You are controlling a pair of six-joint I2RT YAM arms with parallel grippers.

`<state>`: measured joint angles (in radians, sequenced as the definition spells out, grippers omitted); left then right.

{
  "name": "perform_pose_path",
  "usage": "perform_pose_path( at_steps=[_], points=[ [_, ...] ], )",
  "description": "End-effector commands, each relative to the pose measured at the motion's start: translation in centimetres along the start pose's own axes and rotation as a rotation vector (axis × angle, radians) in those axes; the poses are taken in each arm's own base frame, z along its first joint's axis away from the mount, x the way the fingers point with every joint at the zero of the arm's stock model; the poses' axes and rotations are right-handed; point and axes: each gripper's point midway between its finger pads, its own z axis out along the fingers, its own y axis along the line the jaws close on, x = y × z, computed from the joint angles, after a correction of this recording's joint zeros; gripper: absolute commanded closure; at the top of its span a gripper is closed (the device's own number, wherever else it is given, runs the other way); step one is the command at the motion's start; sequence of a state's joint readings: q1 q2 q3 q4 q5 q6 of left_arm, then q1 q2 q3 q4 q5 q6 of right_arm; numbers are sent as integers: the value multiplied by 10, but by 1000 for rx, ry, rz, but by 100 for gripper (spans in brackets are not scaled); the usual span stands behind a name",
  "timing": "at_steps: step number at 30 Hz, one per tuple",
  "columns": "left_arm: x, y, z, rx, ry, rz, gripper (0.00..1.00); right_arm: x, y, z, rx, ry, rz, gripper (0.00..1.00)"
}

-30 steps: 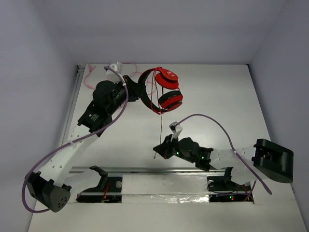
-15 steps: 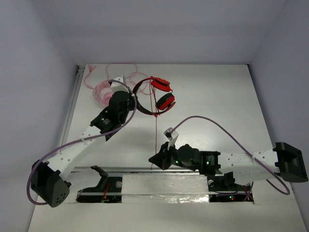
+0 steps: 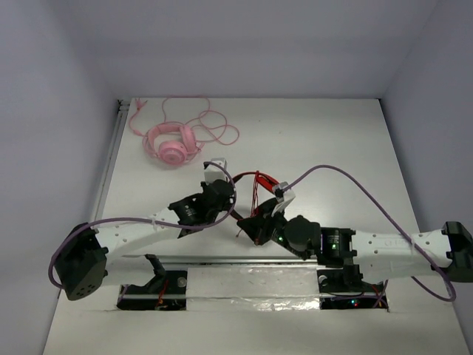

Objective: Wrap the headphones

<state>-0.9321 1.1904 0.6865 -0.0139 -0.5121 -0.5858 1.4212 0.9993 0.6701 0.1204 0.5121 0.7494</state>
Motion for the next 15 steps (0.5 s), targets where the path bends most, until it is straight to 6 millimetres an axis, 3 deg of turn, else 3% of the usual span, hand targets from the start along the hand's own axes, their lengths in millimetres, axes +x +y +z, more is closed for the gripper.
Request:
perform_pose_path(
  at_steps=[1, 8, 15],
  points=[
    [-11, -24, -12, 83, -53, -114, 100, -38, -12, 2, 95, -204, 80, 100],
    [31, -44, -25, 187, 61, -127, 100, -63, -43, 1, 225, -392, 161, 100],
    [62, -66, -33, 261, 160, -139, 100, -71, -78, 8, 319, -491, 257, 99]
  ],
)
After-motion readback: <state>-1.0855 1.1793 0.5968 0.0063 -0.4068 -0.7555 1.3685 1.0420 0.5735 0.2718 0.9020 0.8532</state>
